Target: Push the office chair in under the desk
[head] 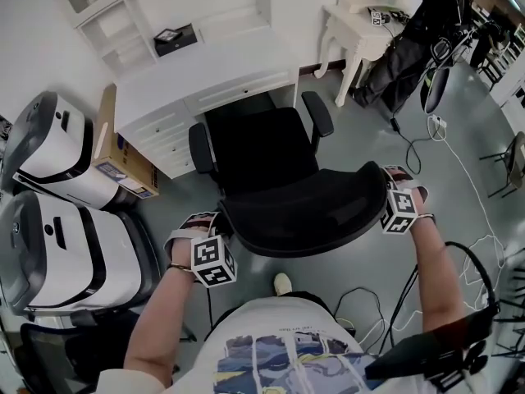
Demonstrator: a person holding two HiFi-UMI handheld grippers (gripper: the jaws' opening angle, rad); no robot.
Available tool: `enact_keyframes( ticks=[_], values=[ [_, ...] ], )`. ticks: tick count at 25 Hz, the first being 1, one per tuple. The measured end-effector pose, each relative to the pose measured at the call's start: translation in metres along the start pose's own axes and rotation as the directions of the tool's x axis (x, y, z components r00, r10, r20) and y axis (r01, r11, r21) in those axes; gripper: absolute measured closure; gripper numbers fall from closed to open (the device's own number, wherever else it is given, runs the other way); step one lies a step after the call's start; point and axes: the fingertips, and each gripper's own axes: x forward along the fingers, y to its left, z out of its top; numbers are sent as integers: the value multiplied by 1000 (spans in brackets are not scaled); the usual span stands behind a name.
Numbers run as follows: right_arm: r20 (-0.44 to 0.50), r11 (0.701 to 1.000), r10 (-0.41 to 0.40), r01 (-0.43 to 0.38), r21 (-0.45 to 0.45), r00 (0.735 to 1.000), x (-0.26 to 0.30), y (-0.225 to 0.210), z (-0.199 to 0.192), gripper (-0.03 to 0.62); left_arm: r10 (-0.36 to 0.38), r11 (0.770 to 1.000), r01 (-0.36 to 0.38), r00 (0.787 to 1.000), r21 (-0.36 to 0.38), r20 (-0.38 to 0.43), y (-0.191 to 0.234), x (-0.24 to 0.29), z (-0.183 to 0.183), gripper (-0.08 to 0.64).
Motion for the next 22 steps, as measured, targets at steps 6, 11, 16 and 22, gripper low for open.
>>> enact_keyframes(
  ticks=[6, 11, 16, 22],
  values=[
    [11, 1000, 0, 0, -12, 1000, 21, -30, -6, 374, 3, 1000, -4, 1000, -19, -13, 25, 13, 3, 466],
    [21, 1000, 4, -4, -21, 1000, 37, -52, -8, 374, 9, 999, -10, 1000, -34, -21, 45, 23, 3, 466],
    [30, 1000, 10, -9, -29, 999, 51, -70, -8, 373, 12, 999, -14, 999, -46, -31, 64, 31, 1, 466],
    [37, 999, 7, -6, -32, 999, 68, -90, -6, 373, 11, 998, -13, 999, -58, -41, 82, 40, -3, 466]
  ],
)
